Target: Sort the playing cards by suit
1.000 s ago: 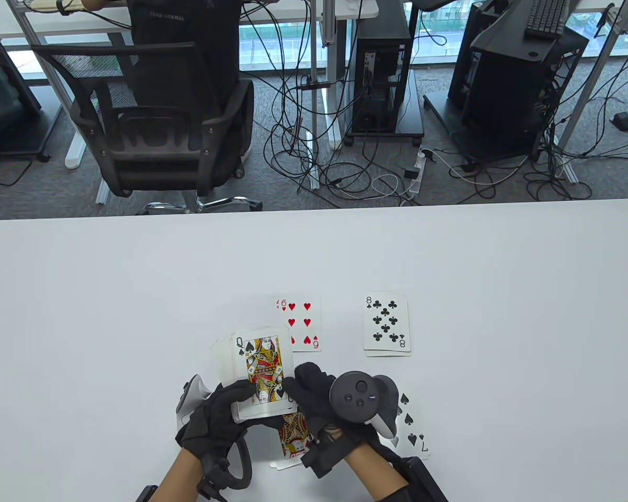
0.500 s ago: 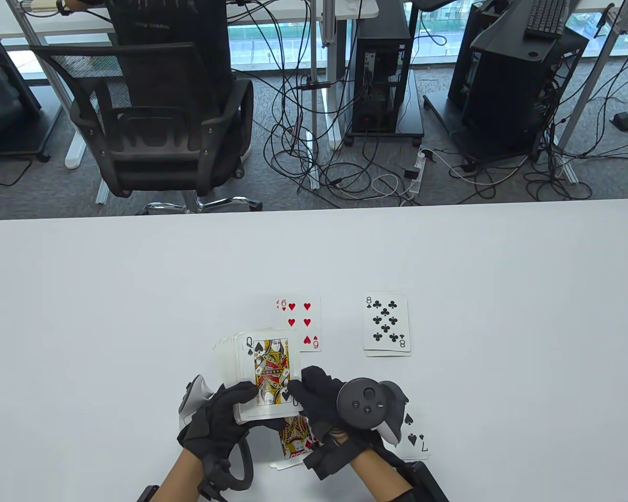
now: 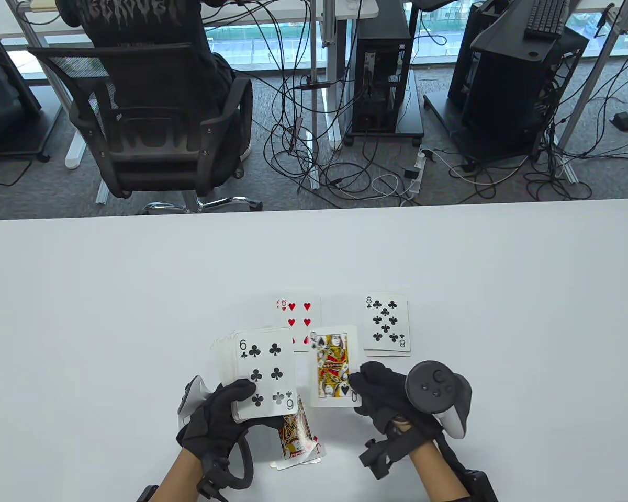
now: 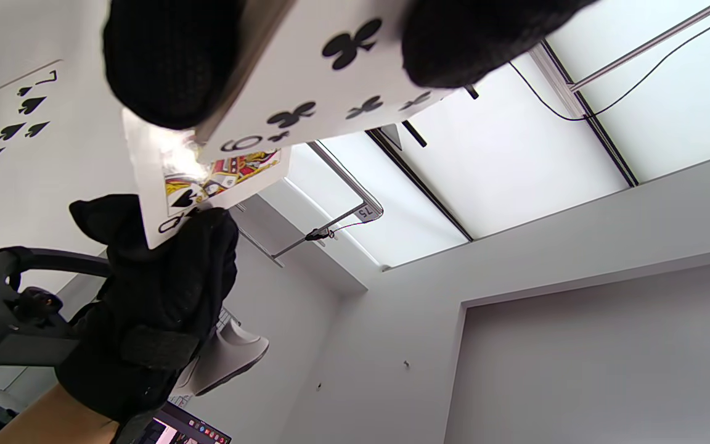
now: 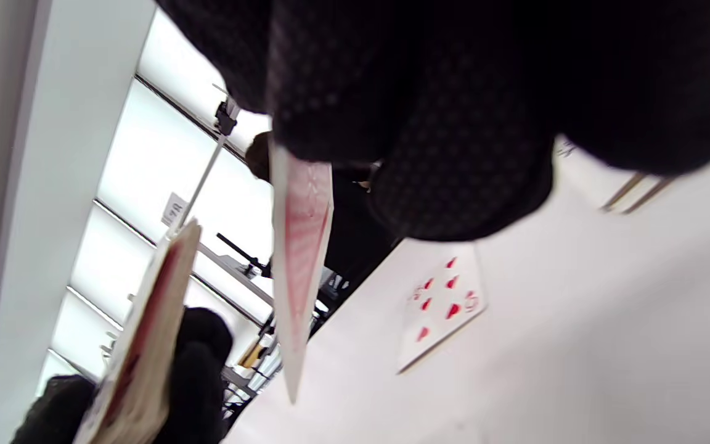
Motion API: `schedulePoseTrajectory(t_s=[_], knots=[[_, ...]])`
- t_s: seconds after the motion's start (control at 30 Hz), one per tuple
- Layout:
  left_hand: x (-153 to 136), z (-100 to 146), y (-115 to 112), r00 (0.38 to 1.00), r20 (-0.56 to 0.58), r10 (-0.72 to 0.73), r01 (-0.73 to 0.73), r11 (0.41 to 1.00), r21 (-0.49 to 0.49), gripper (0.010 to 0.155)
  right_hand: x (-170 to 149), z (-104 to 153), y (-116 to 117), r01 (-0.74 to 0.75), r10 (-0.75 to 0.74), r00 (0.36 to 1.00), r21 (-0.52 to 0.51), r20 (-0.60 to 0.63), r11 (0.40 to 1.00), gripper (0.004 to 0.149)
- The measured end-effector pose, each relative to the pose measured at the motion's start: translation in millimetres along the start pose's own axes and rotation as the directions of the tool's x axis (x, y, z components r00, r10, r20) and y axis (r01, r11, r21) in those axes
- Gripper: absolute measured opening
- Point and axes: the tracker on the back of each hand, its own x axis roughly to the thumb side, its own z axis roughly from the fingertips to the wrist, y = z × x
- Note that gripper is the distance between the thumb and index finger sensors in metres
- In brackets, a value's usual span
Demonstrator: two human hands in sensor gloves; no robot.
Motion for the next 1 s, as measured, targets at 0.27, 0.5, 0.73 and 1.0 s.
schedulePoseTrajectory(t_s=[0.27,0.5,0.73,1.0], knots=[[0.2,0.8,0.3,1.0,-0.006,-0.001,0.001,1.0,0.013,0.06,-50.2,24.9,-21.3,-0.262,0.348,0.877,0.277,-0.331,0.924,0.04],[0.4,1.7,0.0,1.0,-0.009,-0.001,0.001,1.0,0.023,0.06,-70.1,27.7,-5.4,-0.427,0.568,0.747,0.407,-0.345,0.808,0.04],[-0.1,2.2,-0.4,1.0,-0.017,-0.002,0.002,0.999,0.034,0.06,-64.0,25.0,14.3,-0.62,0.749,0.622,0.44,-0.23,0.65,0.041],[0.2,2.4,-0.5,1.0,-0.018,-0.003,0.004,1.0,0.031,0.06,-59.1,26.6,20.8,-0.67,0.801,0.564,0.456,-0.202,0.586,0.042]])
